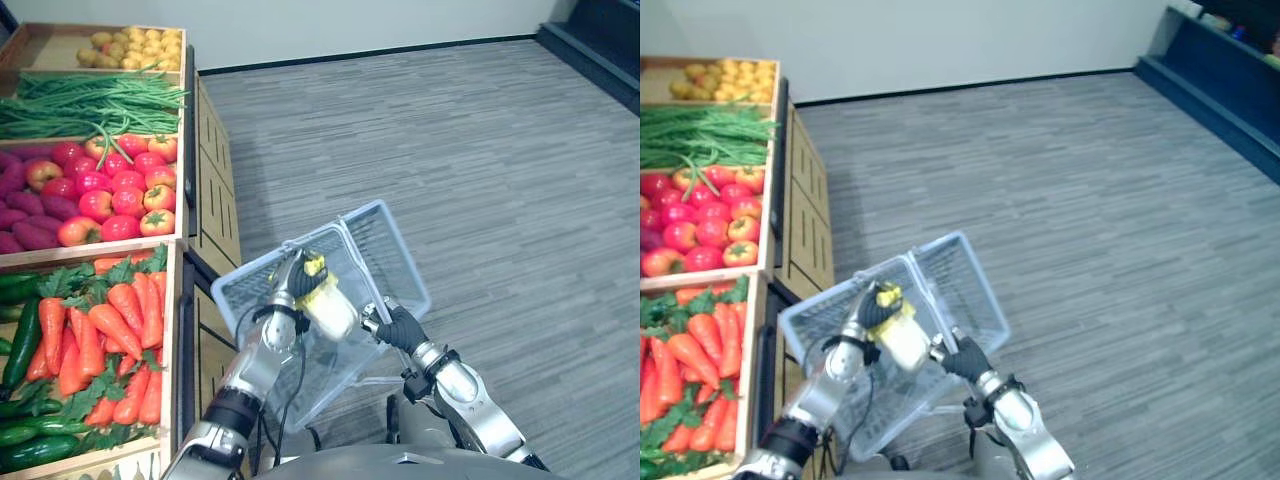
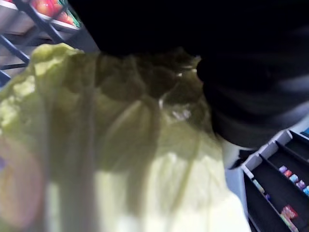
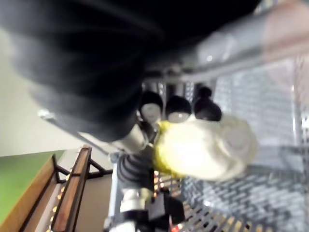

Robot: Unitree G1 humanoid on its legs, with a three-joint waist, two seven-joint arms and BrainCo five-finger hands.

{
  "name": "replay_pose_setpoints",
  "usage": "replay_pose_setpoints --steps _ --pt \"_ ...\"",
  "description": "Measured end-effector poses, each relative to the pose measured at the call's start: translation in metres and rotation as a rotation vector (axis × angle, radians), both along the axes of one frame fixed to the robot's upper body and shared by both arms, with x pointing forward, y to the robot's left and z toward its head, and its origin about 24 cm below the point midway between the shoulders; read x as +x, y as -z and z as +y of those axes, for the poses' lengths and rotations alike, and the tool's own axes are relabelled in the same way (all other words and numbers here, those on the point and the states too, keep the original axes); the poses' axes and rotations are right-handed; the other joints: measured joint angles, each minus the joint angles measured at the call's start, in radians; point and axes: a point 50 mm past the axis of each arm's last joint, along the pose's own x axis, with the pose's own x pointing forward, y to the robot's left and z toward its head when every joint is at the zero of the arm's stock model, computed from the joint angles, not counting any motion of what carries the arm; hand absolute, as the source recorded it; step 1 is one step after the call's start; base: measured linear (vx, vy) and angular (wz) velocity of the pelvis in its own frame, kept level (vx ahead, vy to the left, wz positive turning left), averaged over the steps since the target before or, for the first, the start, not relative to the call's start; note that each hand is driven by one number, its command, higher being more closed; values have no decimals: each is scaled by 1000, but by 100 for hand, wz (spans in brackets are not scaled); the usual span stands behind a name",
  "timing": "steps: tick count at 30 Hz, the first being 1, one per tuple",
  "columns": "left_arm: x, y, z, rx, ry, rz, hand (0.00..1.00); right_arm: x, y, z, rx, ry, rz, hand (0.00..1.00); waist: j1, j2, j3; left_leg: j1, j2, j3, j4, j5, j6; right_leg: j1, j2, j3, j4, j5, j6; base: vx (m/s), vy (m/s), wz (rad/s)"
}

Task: Pick vegetable in the basket

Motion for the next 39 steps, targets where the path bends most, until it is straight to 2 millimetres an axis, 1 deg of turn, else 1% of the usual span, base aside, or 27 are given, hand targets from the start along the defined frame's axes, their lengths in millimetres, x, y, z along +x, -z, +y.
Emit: replay_pose_setpoints --steps 1,2,3,4,6,7,9,10,12,13,14,16,17,18,20,21,22,24,27,29,32,33,34,35,36,38,39 --pt "3 -2 -1 6 6 -8 0 0 0 -1 12 20 4 100 -4 -14 -6 -4 8 -52 0 -26 -57 45 -28 114 -272 124 -7 342 -392 107" --pt "3 -2 -1 12 11 -7 0 1 0 -2 17 39 7 100 -7 -18 -6 3 11 -68 -2 -42 -88 59 -40 115 -303 220 56 366 -433 95" --pt "2 1 -4 -1 9 6 0 3 2 -8 2 61 11 100 -8 21 4 7 38 -82 -3 -51 -107 70 -12 88 -294 215 35 324 -374 63" --pt "-1 3 -12 -42 33 15 0 6 4 -24 -17 142 17 100 -4 55 1 3 69 -71 -14 -14 -121 79 7 52 -251 177 22 294 -347 53" --pt "-5 1 -13 -81 50 -3 0 5 8 -40 -35 228 38 100 -2 56 1 46 91 -53 -40 39 -125 93 16 16 -169 104 0 284 -329 50" --pt "-12 -2 -15 -134 51 -21 0 4 9 -36 -35 215 41 100 -3 63 -1 50 116 -58 -5 43 -129 111 34 -6 -162 81 -18 281 -308 25" --pt "-20 -5 -6 -223 4 -43 0 5 10 -38 -33 245 48 100 0 64 0 -16 140 -69 133 47 -123 147 48 -36 -191 73 -30 221 -231 21" --pt "-26 -6 4 -280 -32 -48 0 6 13 -44 -44 278 58 100 2 69 3 -89 150 -86 290 75 -100 196 54 -59 -221 66 -39 248 -225 55" --pt "-37 -14 15 -356 -69 -90 0 5 20 -48 -73 295 89 100 19 81 15 -165 183 -61 499 200 -87 310 53 -90 -280 53 -55 258 -169 52" --pt "-43 -19 33 -398 -142 -127 0 5 24 -54 -103 326 104 100 32 77 21 -187 199 -24 577 218 -94 360 38 -108 -312 46 -65 252 -91 40" --pt "-52 -23 63 -433 -265 -176 0 6 28 -74 -156 406 112 100 51 94 11 -249 199 59 624 114 -80 403 26 -141 -345 34 -74 257 -78 42" --pt "-58 -26 83 -451 -342 -206 0 9 25 -97 -198 519 92 100 55 113 5 -304 176 176 587 36 -58 433 12 -191 -365 24 -63 258 -39 68" --pt "-63 -29 95 -463 -380 -224 0 9 23 -114 -214 598 90 100 63 124 -1 -315 150 322 505 45 -58 466 5 -248 -383 17 -50 351 2 130" --pt "-66 -32 100 -459 -390 -238 0 8 24 -127 -228 661 96 100 64 129 -11 -303 131 506 408 71 6 503 5 -320 -394 -2 -27 327 25 149" --pt "-66 -35 100 -467 -374 -245 0 6 25 -141 -258 752 99 100 45 112 -37 -256 104 683 311 24 111 536 -4 -415 -399 -23 -1 334 45 192" --pt "-67 -40 100 -474 -357 -257 0 4 24 -158 -295 841 96 100 47 102 -43 -239 69 753 246 -28 186 564 4 -477 -400 -33 12 342 47 199" --pt "-68 -40 103 -471 -362 -257 0 2 28 -163 -303 876 112 100 51 90 -45 -230 45 739 214 -35 190 576 2 -498 -389 -36 16 358 19 175" --pt "-79 -34 120 -452 -449 -233 0 -14 44 -185 -337 1036 209 100 56 69 -45 -125 -28 634 102 -16 164 572 -53 -522 -113 -27 33 472 -10 149" --pt "-91 -41 140 -424 -551 -296 0 -39 66 -198 -357 1166 333 100 45 57 -61 -41 -40 513 36 -7 138 457 -91 -463 258 -43 30 440 -108 123" --pt "-97 -46 152 -408 -623 -340 0 -52 78 -206 -354 1253 411 100 37 53 -64 6 -26 436 -3 20 94 298 -81 -339 428 -44 30 314 -209 120" --pt "-98 -44 157 -378 -696 -344 0 -72 94 -210 -381 1311 527 100 3 49 -65 20 11 293 -21 53 42 146 -97 -210 346 -62 -9 323 -408 139" --pt "-93 -44 157 -372 -700 -345 0 -81 100 -212 -387 1333 568 100 -4 39 -66 5 26 236 -17 62 14 127 -66 -84 166 -54 -3 164 -413 137" --pt "-89 -47 158 -342 -694 -348 0 -91 105 -212 -390 1350 606 100 -5 13 -74 -26 23 185 -11 60 -34 141 -45 62 -20 -19 18 214 -635 183" --pt "-80 -52 157 -289 -666 -353 0 -106 115 -207 -381 1370 679 100 -14 -46 -64 -51 4 126 12 47 -87 175 -47 190 -171 19 78 105 -431 145" --pt "-77 -43 150 -301 -661 -304 0 -115 119 -210 -388 1388 722 100 -9 -18 -70 -61 21 110 34 42 -90 201 -27 161 -181 24 85 163 -439 118" --pt "-73 -46 143 -246 -617 -298 0 -127 118 -217 -387 1432 736 100 9 47 -93 -63 77 124 8 66 -106 222 73 209 -149 24 49 196 -270 75" --pt "-71 -51 144 -224 -611 -315 0 -130 119 -216 -379 1435 750 100 10 46 -94 -60 81 105 -14 82 -111 224 75 203 -142 15 35 157 -232 73"
